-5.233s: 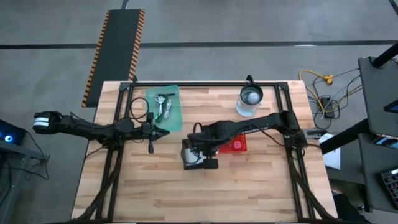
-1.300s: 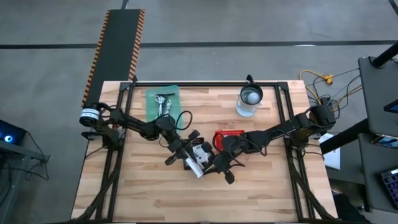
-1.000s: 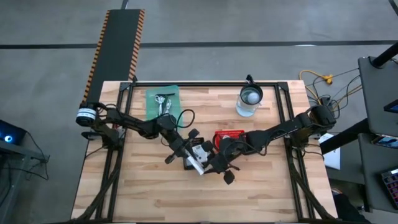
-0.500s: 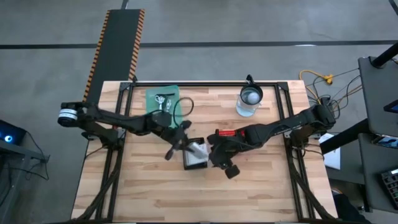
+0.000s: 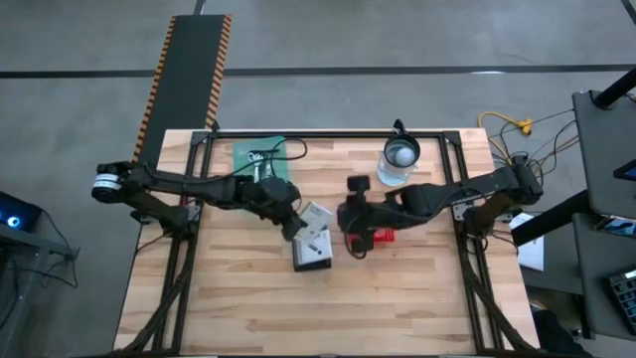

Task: Pick and place items into bin
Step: Put the white card reader box into the black bin

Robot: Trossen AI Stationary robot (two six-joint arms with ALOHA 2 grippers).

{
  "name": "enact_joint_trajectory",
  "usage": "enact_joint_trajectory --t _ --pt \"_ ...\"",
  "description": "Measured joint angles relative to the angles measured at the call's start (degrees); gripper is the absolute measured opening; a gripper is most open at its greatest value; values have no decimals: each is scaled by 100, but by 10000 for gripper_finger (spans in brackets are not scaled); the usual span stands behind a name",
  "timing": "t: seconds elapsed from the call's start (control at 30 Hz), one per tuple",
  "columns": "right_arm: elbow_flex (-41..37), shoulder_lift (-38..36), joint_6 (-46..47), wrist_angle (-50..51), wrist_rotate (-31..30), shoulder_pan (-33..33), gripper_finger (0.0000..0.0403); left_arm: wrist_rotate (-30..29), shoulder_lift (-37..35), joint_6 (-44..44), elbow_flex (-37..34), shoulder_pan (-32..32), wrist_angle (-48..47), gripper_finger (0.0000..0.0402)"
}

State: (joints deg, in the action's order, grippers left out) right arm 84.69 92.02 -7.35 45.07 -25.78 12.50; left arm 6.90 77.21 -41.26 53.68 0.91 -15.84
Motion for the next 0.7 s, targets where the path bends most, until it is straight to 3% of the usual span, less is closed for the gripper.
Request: enact_joint_trajectory --t 0.17,0.37,0.53,0.7 --pt "318 -289 40 139 -337 -146 116 -423 458 -1007 873 -12 -1492 16" --pt "650 -642 -48 149 -450 -497 110 -243 1310 -1943 2002 -72 -2883 16" --pt "723 -844 -64 155 -446 -782 104 -236 2021 -2088 2805 -176 -3793 16" --pt "718 -920 -58 185 -441 -974 97 -229 2342 -1660 3193 -313 -4187 16"
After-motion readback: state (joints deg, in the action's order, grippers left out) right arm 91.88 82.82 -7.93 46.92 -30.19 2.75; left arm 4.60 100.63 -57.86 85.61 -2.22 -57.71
